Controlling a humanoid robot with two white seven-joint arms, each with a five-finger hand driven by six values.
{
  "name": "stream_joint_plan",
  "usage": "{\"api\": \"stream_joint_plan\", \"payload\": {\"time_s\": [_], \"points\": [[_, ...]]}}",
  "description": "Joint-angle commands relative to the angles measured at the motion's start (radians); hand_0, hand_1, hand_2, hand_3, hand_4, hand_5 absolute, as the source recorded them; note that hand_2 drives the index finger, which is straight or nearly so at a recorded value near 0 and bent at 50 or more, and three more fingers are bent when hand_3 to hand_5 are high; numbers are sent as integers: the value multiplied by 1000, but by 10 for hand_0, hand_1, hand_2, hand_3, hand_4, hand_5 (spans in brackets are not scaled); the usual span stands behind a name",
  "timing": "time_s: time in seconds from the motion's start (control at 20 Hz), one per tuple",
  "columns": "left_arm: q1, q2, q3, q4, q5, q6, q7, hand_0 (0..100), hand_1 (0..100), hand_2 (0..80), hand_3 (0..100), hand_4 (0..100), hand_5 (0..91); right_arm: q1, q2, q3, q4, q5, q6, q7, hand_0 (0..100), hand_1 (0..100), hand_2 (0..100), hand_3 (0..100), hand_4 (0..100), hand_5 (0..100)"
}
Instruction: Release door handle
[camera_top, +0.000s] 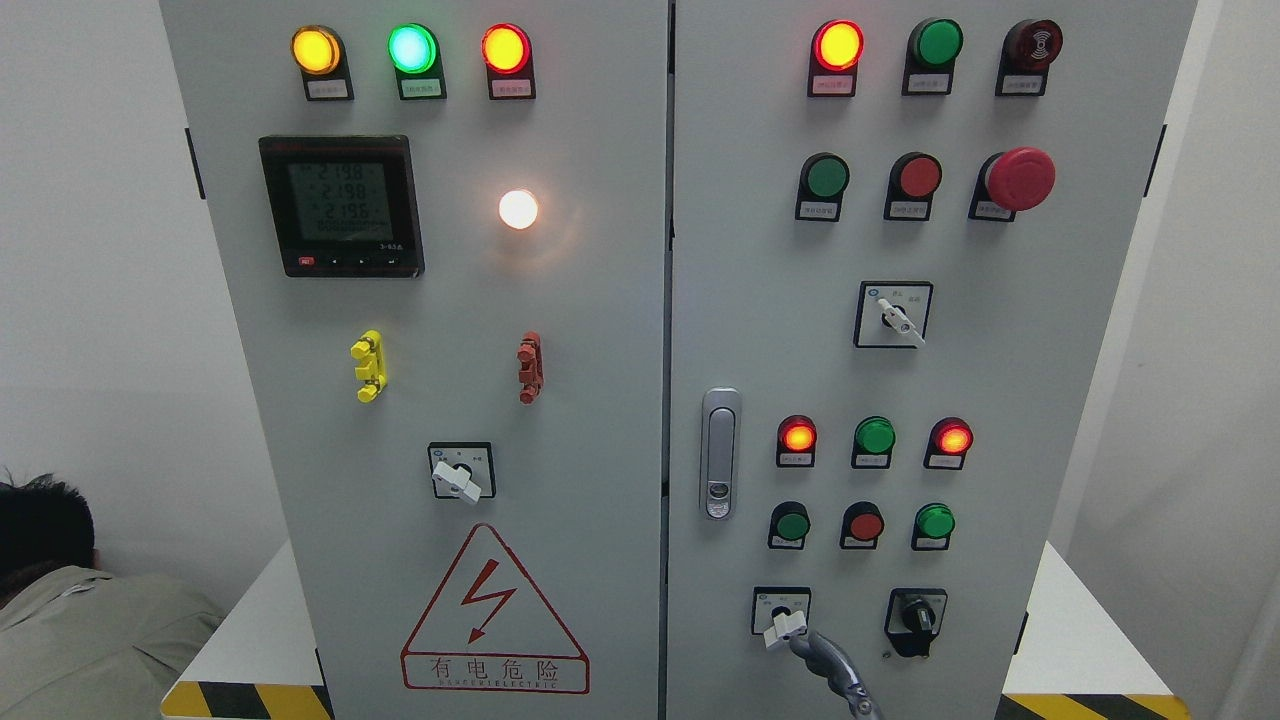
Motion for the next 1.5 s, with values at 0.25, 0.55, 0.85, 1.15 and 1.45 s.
{"api": "stream_joint_plan", "payload": {"time_s": [0.25,0.55,0.85,1.15,1.45], "points": [[0,0,0,0,0,1,2,0,0,45,104,4,0,-98,4,105,33,358,82,-53,485,241,0,662,671,640],[0,0,0,0,0,1,2,0,0,46,104,4,0,-196,6,114,127,586,170,-71,447,225,0,714,716,676],[0,0,0,0,0,0,2,0,0,45,104,4,0,-287,7,114,217,722,199,-77,435,204,0,750,729,682],[0,0,0,0,0,1,2,0,0,46,105,4,0,-362,9,114,314,755,237,-100,435,196,0,757,730,694],[0,0,0,0,0,1,2,0,0,45,106,4,0,-407,9,112,348,758,314,-97,415,201,0,774,743,717]]}}
